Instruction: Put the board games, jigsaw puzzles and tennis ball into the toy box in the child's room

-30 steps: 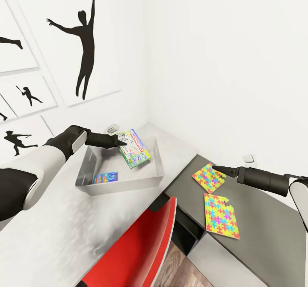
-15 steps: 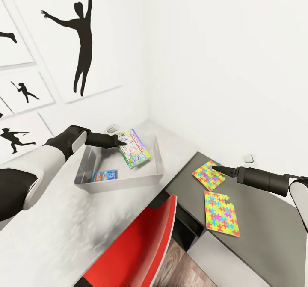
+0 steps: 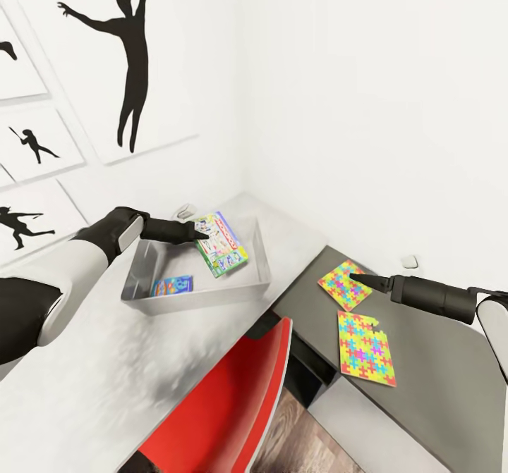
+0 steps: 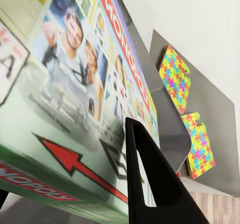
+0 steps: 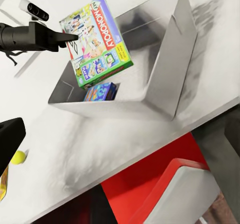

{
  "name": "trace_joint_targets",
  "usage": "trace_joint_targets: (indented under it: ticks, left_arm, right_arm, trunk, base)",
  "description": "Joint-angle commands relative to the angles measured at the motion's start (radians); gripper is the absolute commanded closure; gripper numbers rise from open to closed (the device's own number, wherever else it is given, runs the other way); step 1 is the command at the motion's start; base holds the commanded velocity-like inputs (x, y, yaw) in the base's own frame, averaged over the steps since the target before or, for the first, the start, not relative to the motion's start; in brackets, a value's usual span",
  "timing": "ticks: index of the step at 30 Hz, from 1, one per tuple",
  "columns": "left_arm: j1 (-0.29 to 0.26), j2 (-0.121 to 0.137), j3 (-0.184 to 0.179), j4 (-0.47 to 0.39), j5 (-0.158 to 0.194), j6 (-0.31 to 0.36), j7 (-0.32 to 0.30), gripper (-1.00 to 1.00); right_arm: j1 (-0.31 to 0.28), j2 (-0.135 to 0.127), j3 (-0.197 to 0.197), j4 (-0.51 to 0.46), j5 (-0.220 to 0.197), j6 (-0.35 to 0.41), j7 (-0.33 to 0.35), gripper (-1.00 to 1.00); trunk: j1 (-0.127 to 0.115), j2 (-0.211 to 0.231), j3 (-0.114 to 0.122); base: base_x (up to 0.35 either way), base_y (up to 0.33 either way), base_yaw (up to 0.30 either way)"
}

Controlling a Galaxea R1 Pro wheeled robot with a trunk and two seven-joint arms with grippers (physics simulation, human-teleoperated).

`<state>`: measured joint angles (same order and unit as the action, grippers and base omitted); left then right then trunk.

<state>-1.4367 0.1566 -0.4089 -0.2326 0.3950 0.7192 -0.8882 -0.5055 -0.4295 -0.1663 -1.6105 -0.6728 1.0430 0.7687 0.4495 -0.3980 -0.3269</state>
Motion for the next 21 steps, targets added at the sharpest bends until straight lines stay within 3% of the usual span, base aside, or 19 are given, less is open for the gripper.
trace_joint_targets:
  ticks: [1,21]
  left_arm:
    - [-0.001,0.001,-0.004,-0.001,0.007,0.005,-0.002,1.0]
    - [-0.004,0.013,-0.001,-0.001,0.008,0.006,-0.077,1.0]
  right_arm:
    - [-0.001,0.0,-0.001,0.0,0.004,0.004,0.006,-1.0]
    - [-0.001,0.0,0.001,0.0,0.004,0.004,0.006,-1.0]
  trunk:
    - [0.001,-0.002,-0.003]
    - [0.001,-0.002,-0.036]
  base:
    - [0.0,0.0,0.0]
    - [0.0,0.0,0.0]
